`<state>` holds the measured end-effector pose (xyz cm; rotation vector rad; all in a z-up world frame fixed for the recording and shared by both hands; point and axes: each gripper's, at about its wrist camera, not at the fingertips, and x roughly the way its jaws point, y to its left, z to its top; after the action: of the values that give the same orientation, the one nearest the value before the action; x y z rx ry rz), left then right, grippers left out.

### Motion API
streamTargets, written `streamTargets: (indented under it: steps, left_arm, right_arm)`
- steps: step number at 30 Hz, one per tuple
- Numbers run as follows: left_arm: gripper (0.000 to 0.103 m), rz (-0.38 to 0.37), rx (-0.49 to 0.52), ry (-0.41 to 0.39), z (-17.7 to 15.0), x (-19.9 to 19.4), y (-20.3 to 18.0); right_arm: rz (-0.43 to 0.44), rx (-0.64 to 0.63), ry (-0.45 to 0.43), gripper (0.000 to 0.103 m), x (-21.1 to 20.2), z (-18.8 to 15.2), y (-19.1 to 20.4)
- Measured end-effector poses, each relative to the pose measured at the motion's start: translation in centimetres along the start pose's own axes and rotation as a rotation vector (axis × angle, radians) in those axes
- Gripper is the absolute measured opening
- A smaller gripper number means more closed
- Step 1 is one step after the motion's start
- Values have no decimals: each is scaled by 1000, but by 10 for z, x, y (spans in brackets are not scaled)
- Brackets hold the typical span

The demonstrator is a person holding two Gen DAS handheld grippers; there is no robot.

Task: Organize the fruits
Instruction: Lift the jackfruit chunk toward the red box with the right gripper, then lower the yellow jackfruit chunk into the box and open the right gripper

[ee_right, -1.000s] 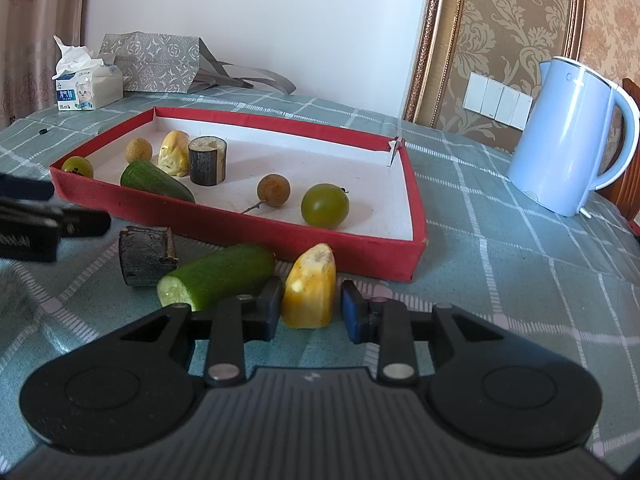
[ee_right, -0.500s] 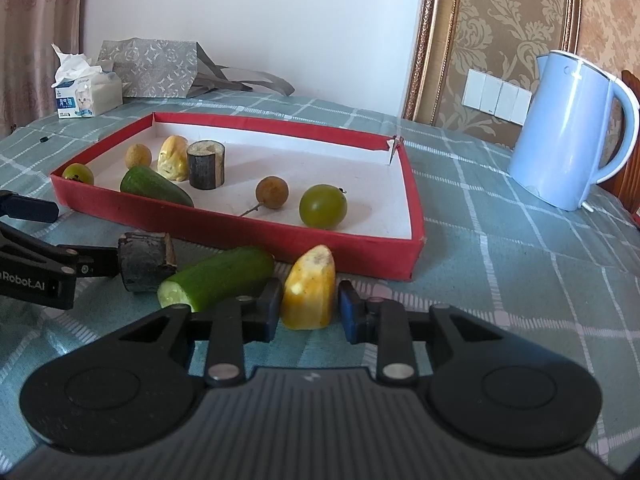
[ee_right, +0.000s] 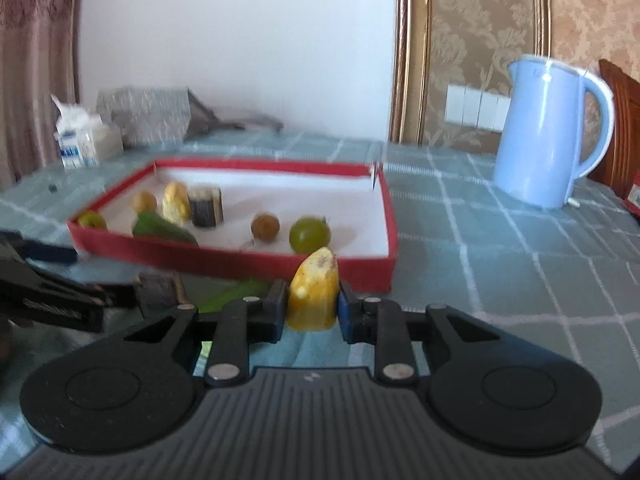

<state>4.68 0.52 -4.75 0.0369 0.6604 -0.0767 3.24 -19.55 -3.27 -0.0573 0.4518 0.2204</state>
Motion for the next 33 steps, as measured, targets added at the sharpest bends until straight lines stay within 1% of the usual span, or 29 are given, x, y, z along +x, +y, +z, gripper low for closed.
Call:
streamTargets:
  steps: [5,10,15,22,28,33]
  left_arm:
    - [103,0,0,0,0,0,0]
    - [103,0,0,0,0,0,0]
    - [103,0,0,0,0,0,0]
    - [103,0,0,0,0,0,1]
    - [103,0,0,0,0,0,1]
    - [103,0,0,0,0,0,1]
  right_arm:
    - [-38,-34,-69,25,-8,25,-5]
    - [-71,-60,-92,25,12,50,-11]
    - [-79,-72,-56,25,49,64,-14]
    - [-85,-94,-14,25,92,71,-9]
    - [-96,-73,25,25,124,79,-12]
    - [-100,-57,80,25,150,80,-16]
